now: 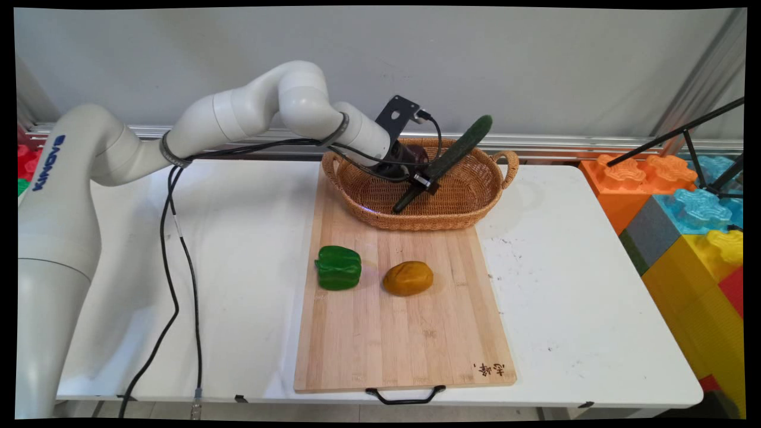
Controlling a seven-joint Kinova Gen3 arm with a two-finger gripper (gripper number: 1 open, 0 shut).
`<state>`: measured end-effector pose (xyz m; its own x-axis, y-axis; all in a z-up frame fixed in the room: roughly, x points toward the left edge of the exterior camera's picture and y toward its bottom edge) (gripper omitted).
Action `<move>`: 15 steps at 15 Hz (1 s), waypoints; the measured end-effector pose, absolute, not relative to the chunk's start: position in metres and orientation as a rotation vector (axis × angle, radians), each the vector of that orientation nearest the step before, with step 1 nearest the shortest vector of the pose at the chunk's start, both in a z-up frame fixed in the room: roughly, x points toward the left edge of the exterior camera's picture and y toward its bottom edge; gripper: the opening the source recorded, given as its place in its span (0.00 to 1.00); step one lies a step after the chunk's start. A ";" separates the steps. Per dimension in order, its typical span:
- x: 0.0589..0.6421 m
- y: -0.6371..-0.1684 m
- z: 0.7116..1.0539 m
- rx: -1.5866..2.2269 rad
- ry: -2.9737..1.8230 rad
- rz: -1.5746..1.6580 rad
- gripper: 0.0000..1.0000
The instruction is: Place the picked object on the cutting board
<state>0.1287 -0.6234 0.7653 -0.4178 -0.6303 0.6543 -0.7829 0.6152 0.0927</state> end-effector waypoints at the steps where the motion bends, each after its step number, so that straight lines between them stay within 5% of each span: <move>1: 0.129 -0.621 0.769 1.100 -2.176 0.307 0.00; 15: 0.116 -0.541 0.876 0.828 -2.242 0.350 0.00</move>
<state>0.1163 -0.5414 0.8758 -0.5424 -0.4599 0.7031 -0.6524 0.7578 -0.0075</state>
